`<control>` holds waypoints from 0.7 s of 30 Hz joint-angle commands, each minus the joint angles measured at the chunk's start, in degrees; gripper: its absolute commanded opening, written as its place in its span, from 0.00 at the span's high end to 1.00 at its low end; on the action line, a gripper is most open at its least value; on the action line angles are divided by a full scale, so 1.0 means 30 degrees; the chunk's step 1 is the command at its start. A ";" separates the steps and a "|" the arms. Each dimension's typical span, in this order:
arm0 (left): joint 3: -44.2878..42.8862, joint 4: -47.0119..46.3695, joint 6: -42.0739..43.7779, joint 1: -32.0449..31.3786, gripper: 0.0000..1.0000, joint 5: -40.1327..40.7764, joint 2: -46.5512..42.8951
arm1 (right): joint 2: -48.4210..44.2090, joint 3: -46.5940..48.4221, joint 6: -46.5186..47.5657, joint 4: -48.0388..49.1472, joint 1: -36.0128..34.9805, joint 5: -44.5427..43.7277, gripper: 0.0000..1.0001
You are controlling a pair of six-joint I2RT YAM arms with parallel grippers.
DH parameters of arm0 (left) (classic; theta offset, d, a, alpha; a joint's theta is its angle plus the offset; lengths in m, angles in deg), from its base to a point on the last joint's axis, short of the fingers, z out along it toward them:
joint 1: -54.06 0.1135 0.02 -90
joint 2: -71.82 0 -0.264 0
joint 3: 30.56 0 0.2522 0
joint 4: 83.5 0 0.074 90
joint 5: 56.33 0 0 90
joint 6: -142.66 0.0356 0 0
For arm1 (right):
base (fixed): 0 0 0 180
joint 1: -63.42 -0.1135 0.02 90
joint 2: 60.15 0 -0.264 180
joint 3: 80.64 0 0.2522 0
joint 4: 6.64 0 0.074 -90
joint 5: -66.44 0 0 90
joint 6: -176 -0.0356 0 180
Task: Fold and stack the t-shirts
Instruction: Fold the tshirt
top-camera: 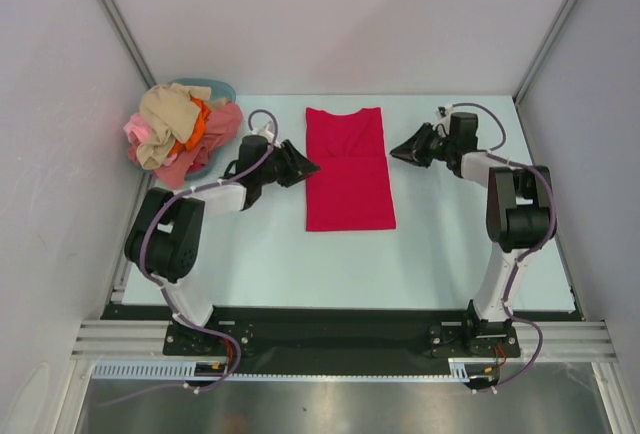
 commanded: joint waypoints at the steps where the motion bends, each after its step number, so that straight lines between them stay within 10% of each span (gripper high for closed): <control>1: 0.1229 -0.0341 0.0664 -0.1445 0.54 0.0175 -0.0127 | -0.1593 -0.1521 0.0307 0.0675 -0.2049 0.0359 0.80; 11: 0.4335 -0.2543 0.0019 -0.1830 0.57 -0.0062 0.2395 | -0.0744 -0.6646 -0.0310 0.4337 -0.2731 0.1359 0.80; 21: 0.7648 -0.1109 0.0986 -0.2062 0.56 -0.0324 -0.2992 | -0.6094 -1.0986 0.2416 0.1090 -0.1175 0.0363 0.79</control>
